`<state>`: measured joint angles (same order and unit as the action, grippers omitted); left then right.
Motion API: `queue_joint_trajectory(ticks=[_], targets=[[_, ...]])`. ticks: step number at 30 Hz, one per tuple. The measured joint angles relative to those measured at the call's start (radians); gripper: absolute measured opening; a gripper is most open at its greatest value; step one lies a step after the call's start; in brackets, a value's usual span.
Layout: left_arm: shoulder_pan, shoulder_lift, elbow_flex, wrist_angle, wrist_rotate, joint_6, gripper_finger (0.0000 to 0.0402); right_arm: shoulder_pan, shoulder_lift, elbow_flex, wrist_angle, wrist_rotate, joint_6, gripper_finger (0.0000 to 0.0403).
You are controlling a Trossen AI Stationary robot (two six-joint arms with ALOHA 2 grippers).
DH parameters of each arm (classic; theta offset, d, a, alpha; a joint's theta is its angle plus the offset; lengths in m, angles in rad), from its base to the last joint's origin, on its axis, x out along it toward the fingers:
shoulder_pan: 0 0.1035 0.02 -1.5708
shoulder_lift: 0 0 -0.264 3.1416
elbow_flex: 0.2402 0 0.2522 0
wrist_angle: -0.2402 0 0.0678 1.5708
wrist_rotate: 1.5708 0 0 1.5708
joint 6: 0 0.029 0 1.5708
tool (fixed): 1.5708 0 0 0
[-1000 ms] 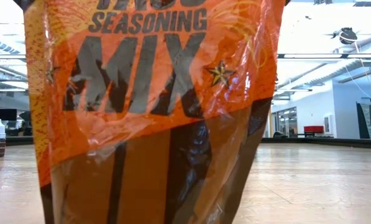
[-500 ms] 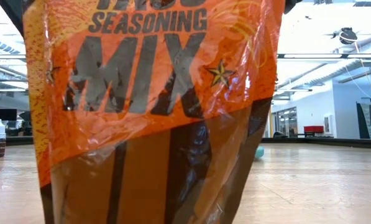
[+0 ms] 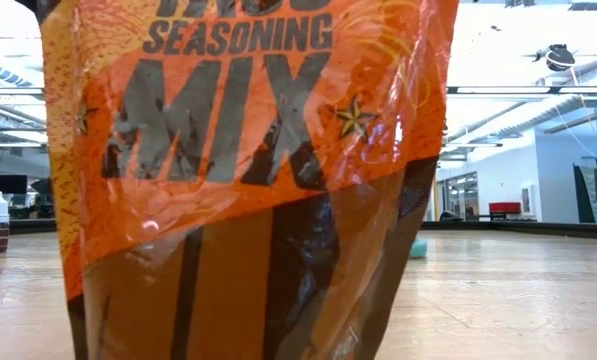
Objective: Pick & Place Kitchen Items
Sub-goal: Put the purple seasoning bottle into the red bin
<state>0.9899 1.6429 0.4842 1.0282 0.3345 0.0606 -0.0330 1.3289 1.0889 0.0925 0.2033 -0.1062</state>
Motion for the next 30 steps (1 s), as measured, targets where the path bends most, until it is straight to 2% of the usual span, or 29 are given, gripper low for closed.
queue_joint_trajectory(ticks=[7, 17, 24, 27, 30], targets=[[0.004, 0.02, 0.025, 0.011, 0.025, 0.013, 0.0145, 0.002, -0.054, 0.0, -0.066, -0.003, -0.008, 0.0173], [0.007, 0.021, 0.132, -0.235, -0.016, 0.062, 0.0145, 0.002, -0.058, 0.0, -0.079, 0.004, -0.008, 0.0171], [0.007, 0.067, 0.139, -0.162, 0.02, 0.012, 0.0145, 0.002, -0.058, 0.0, -0.077, 0.004, -0.008, 0.0171], [0.007, 0.094, 0.141, -0.068, 0.037, -0.042, 0.0145, 0.002, -0.058, 0.0, -0.076, 0.004, -0.007, 0.0171], [0.02, 0.097, 0.141, -0.072, 0.037, -0.06, 0.0145, 0.002, -0.058, 0.0, -0.083, 0.004, 0.003, 0.0171]])
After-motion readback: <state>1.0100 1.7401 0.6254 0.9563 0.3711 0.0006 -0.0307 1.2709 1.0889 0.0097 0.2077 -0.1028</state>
